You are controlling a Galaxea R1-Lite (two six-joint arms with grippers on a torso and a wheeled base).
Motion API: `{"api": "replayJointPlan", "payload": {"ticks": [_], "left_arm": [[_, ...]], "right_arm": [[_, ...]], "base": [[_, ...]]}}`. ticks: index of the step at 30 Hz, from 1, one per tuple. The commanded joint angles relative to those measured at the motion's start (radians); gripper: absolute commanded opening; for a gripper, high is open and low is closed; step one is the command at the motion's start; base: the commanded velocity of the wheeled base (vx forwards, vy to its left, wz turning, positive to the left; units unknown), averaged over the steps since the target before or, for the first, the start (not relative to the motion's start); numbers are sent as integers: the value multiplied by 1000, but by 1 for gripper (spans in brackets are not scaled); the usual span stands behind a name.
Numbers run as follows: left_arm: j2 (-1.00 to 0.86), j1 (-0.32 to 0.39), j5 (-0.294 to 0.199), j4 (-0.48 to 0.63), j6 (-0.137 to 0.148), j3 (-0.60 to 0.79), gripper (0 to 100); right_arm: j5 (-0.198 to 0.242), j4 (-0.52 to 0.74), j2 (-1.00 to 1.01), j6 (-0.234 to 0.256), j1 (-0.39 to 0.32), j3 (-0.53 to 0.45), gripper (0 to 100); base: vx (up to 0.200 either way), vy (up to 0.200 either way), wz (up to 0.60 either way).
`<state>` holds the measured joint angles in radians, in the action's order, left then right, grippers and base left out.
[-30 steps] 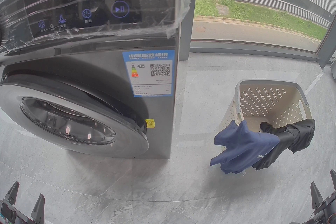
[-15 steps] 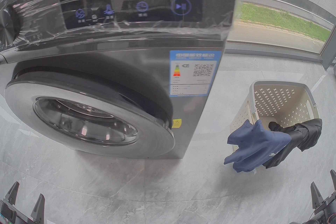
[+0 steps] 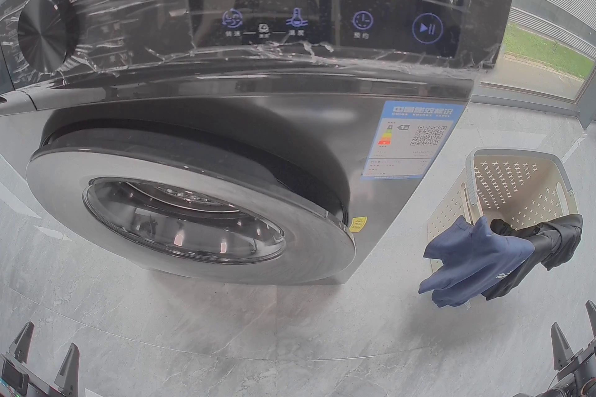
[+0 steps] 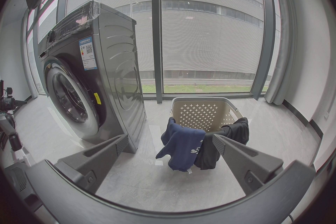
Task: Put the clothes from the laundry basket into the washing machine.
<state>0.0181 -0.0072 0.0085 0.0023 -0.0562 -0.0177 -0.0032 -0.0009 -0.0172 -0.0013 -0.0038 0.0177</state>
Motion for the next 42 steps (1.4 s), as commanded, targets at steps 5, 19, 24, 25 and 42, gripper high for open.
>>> {"api": "replayJointPlan", "payload": {"ticks": [5,19,24,25,42], "left_arm": [[-15,0,1,1,-1,16,100],[-15,0,1,1,-2,16,100],[-15,0,1,1,-1,16,100],[-15,0,1,1,-2,16,100],[-15,0,1,1,-1,16,100]], "right_arm": [[0,-1,17,0,-1,-18,100],[0,-1,17,0,-1,-18,100],[0,-1,17,0,-1,-18,100],[0,-1,17,0,-1,-18,100],[0,-1,17,0,-1,-18,100]], "base": [[0,200,0],[0,129,0],[0,0,0],[0,0,0],[0,153,0]]}}
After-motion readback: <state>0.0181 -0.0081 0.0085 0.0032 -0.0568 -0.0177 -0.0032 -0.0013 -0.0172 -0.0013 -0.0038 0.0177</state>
